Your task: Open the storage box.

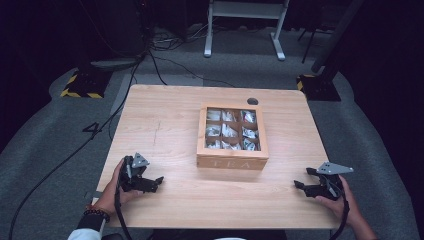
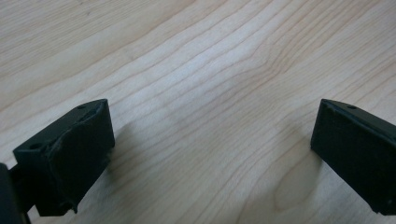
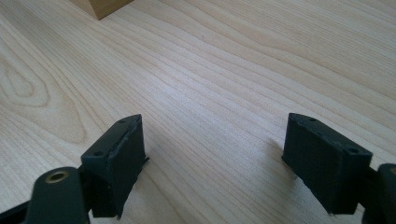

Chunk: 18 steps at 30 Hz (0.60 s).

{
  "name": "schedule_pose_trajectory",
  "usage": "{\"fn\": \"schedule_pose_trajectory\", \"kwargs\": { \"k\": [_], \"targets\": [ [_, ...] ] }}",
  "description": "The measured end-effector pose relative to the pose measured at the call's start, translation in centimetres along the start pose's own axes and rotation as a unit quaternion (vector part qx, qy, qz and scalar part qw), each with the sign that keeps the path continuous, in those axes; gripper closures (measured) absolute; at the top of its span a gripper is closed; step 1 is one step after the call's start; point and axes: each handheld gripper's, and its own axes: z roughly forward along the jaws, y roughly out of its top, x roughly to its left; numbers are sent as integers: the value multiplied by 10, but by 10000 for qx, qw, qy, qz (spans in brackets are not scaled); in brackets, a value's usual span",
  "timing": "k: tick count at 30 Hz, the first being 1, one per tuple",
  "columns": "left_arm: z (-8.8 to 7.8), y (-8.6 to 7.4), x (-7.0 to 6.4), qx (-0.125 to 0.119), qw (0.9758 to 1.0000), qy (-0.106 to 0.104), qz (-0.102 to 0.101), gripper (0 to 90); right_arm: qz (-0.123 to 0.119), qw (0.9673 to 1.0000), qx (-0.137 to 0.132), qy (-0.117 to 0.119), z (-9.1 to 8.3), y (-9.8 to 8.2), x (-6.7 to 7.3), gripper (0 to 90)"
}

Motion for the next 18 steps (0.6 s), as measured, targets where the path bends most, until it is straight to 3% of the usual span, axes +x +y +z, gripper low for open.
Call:
{"fn": "schedule_pose_trajectory", "kwargs": {
  "k": [5, 13, 18],
  "targets": [
    [4, 4, 2, 0, 9994, -233, 261, 2, -70, 9996, 249, 65, -2, 4, -3, 202],
    [6, 7, -1, -5, 9995, -209, 249, 3, -209, 9994, 230, 175, -1, 11, 0, 219],
    [6, 6, -2, -13, 9994, -233, 256, 6, -340, 9988, 147, 329, -1, 30, 6, 254]
  ]
}}
